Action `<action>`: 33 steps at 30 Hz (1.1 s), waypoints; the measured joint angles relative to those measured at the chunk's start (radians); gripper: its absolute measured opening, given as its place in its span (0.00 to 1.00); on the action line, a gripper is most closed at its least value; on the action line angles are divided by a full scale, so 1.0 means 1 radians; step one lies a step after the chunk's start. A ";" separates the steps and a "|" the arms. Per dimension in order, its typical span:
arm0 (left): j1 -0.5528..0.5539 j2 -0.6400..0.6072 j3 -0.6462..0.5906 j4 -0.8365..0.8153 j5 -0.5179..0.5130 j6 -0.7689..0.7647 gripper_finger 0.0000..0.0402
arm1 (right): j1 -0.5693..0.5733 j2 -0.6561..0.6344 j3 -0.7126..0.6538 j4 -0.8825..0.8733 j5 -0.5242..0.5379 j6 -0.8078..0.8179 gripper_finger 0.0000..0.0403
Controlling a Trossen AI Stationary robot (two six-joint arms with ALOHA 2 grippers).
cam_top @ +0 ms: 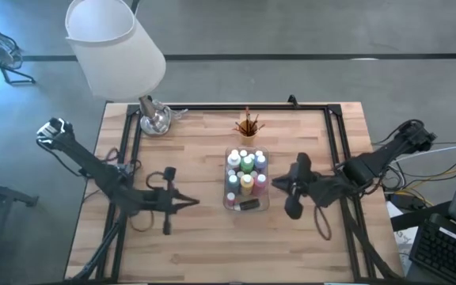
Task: Pick & Place Paint Supplies
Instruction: Return to Home Position
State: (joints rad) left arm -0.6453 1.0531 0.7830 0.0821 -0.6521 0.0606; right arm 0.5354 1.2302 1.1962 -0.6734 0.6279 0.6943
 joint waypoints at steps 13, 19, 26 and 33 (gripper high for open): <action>0.072 -0.307 -0.360 0.258 0.268 0.072 0.01 | -0.031 -0.270 -0.293 0.255 -0.174 -0.431 0.02; 0.148 -0.391 -0.445 0.262 0.357 0.046 0.02 | -0.106 -0.466 -0.496 0.406 -0.386 -0.606 0.02; 0.210 -0.456 -0.508 0.256 0.375 0.069 0.02 | -0.162 -0.708 -0.673 0.410 -0.389 -0.611 0.02; 0.220 -0.477 -0.576 0.235 0.332 0.070 0.02 | -0.167 -0.920 -0.778 0.352 -0.183 -0.606 0.02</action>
State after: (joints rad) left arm -0.4255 0.5758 0.2069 0.3168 -0.3197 0.1307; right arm 0.3683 0.3102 0.4185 -0.3211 0.4448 0.0878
